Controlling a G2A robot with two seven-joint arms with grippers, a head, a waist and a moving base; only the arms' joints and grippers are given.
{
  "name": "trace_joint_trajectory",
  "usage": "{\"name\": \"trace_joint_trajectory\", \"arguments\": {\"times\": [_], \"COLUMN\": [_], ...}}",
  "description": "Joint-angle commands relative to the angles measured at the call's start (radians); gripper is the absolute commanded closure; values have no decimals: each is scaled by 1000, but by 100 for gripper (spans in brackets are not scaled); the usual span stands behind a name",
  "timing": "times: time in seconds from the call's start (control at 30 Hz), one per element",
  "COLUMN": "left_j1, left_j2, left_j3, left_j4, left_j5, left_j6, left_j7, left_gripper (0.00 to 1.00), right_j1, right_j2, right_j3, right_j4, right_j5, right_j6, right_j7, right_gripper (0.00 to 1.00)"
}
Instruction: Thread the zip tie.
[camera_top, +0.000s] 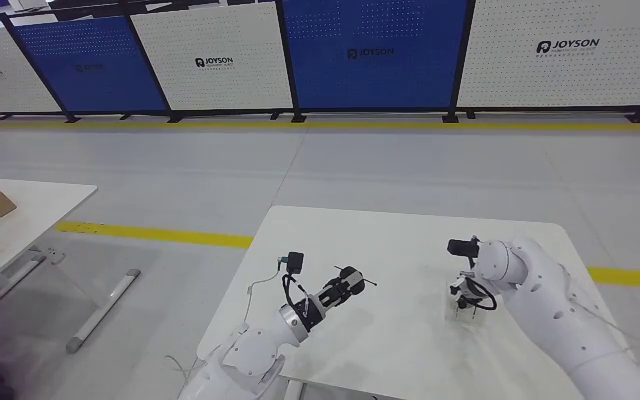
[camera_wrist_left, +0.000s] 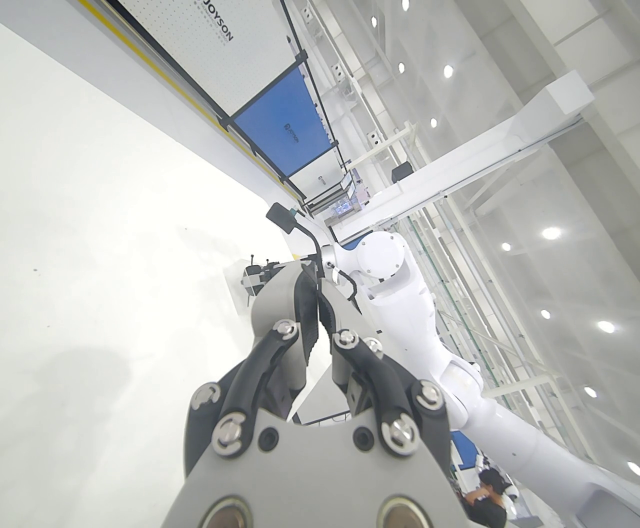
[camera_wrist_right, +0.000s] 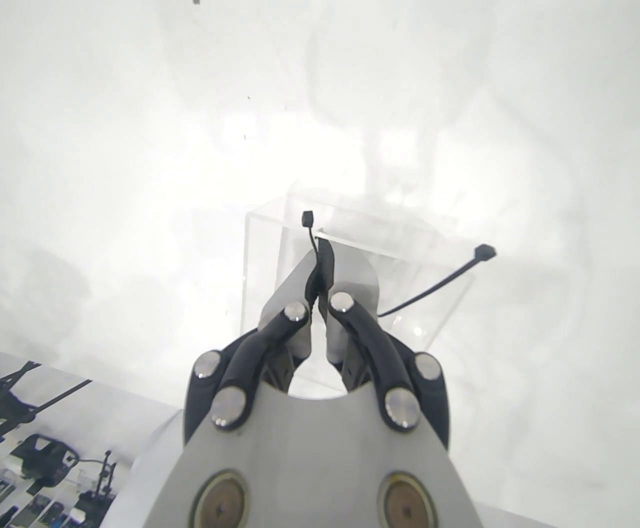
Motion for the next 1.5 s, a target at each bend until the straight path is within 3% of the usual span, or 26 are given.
{"name": "trace_joint_trajectory", "arguments": {"times": [0.0,0.13,0.37,0.5,0.7,1.03,1.17,1.37,1.47], "left_j1": [0,0,0,0,0,0,0,0,0], "left_j2": [0,0,0,0,0,0,0,0,0], "left_j3": [0,0,0,0,0,0,0,0,0], "left_j4": [0,0,0,0,0,0,0,0,0], "left_j5": [0,0,0,0,0,0,0,0,0], "left_j6": [0,0,0,0,0,0,0,0,0], "left_j7": [0,0,0,0,0,0,0,0,0], "left_gripper": [100,100,100,100,100,100,100,100,100], "right_j1": [-4,-27,-144,-280,-525,-544,-568,-621,-700], "right_j2": [5,25,98,149,191,194,190,170,148], "right_j3": [9,44,190,347,575,588,566,582,586], "right_j4": [-14,-74,-313,-527,-842,-860,-864,-919,-946], "right_j5": [-9,-32,-97,-135,-119,-118,-115,-15,-111], "right_j6": [3,12,66,77,77,77,60,77,77], "right_j7": [2,8,16,-9,-93,-96,-148,-348,-560], "right_gripper": [100,100,100,100,100,100,100,100,100]}}
